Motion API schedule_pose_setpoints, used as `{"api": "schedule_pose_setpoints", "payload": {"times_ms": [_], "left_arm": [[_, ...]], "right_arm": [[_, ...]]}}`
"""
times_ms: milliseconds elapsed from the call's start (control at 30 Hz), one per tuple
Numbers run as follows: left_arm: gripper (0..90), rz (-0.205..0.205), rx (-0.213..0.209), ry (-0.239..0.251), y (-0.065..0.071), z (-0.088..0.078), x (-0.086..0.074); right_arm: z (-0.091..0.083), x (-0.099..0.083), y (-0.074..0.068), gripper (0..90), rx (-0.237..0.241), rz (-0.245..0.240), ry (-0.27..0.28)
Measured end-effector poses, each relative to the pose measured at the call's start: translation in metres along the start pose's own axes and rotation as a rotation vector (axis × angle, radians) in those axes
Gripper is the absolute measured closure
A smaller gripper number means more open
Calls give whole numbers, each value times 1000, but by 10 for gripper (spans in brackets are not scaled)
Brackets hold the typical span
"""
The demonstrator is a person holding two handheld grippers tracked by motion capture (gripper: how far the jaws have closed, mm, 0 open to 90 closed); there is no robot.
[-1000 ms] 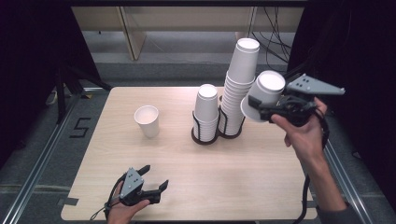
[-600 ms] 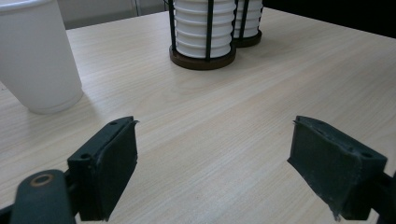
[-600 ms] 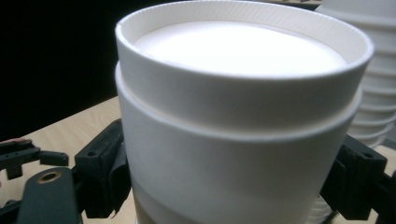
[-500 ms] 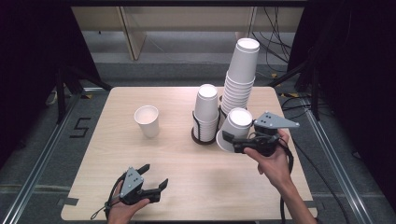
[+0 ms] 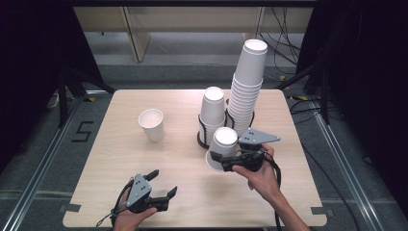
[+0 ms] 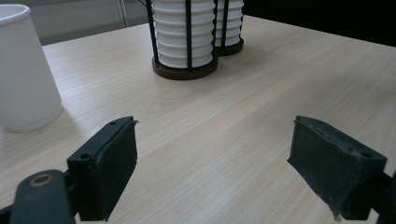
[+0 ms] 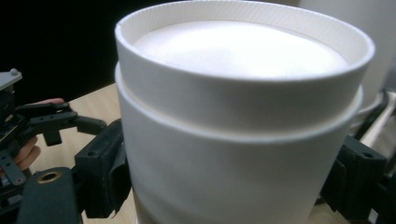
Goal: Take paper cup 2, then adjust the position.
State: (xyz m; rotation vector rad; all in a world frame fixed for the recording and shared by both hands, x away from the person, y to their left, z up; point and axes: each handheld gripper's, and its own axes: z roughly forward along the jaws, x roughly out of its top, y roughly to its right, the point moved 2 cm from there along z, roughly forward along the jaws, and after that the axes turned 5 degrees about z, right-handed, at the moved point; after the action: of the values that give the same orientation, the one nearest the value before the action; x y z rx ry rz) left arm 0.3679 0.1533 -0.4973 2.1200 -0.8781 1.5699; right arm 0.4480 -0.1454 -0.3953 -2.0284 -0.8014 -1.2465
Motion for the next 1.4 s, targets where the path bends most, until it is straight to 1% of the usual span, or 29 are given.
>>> {"api": "schedule_pose_setpoints", "payload": {"times_ms": [67, 133, 167, 200, 267, 300, 333, 433, 567, 633, 700, 733, 767, 833, 867, 900, 933, 967, 1000, 1067, 1100, 1167, 1200, 1233, 1267, 1300, 1333, 1367, 1400], "left_arm": [[146, 7, -5, 9, 1, 0, 1], [146, 5, -8, 12, 2, 1, 1], [145, 5, -8, 12, 2, 1, 1], [145, 7, -10, 12, 2, 1, 1], [145, 8, -16, 21, 3, 1, 1], [145, 11, -15, 12, 3, 1, 1], [145, 12, -18, 19, 4, 1, 2], [145, 14, -21, 21, 4, 2, 2], [145, 19, -26, 20, 4, 2, 2], [145, 20, -28, 20, 4, 2, 2], [145, 17, -25, 23, 5, 1, 2], [145, 17, -25, 23, 5, 1, 2], [145, 15, -28, 27, 5, 1, 3], [145, 17, -31, 26, 6, 1, 3], [145, 18, -34, 30, 6, 2, 3], [145, 13, -49, 46, 7, 3, 3], [145, 3, -58, 56, 8, 3, 3], [145, 3, -69, 63, 9, 4, 4], [145, 3, -69, 63, 9, 4, 4], [145, -4, -86, 63, 11, 6, 6], [145, -2, -102, 77, 14, 9, 6], [145, 3, -109, 76, 16, 10, 7], [145, 0, -120, 84, 18, 11, 8], [145, -2, -128, 90, 19, 12, 9], [145, -8, -143, 111, 21, 15, 10], [145, -10, -144, 108, 22, 15, 10], [145, -7, -149, 106, 24, 17, 11], [145, -1, -158, 103, 26, 19, 12], [145, -1, -158, 103, 26, 19, 12]], "right_arm": [[8, -6, -5, 172, 32, -9, -8], [13, -10, -9, 173, 44, -14, -20], [14, -12, -11, 173, 44, 0, -26], [17, -14, -12, 173, 64, -4, -22], [19, -15, -13, 173, 63, -11, -26], [21, -18, -16, 172, 71, 6, -43], [25, -21, -18, 173, 85, -2, -52], [27, -24, -21, 173, 76, -4, -63], [33, -29, -23, 172, 89, -38, -77], [34, -30, -25, 172, 97, -27, -84], [36, -30, -26, 173, 102, -40, -74], [36, -31, -28, 173, 107, -27, -83], [36, -31, -29, 173, 104, -28, -86], [37, -31, -31, 172, 102, -21, -78], [37, -32, -34, 173, 115, -10, -83], [38, -31, -33, 173, 124, -45, -72], [38, -31, -34, 173, 130, -36, -75], [37, -31, -36, 173, 116, -33, -83], [38, -30, -37, 173, 129, -36, -74], [38, -29, -38, 173, 129, -39, -77], [39, -29, -39, 173, 136, -37, -78], [41, -29, -42, 173, 143, -35, -77], [42, -28, -42, 173, 140, -48, -72], [44, -29, -45, 173, 169, -24, -77], [45, -30, -45, 173, 162, -34, -75], [45, -30, -47, 173, 155, -38, -70], [45, -30, -47, 173, 164, -42, -77], [46, -30, -50, 173, 160, -36, -70], [46, -29, -50, 173, 163, -42, -79]]}}
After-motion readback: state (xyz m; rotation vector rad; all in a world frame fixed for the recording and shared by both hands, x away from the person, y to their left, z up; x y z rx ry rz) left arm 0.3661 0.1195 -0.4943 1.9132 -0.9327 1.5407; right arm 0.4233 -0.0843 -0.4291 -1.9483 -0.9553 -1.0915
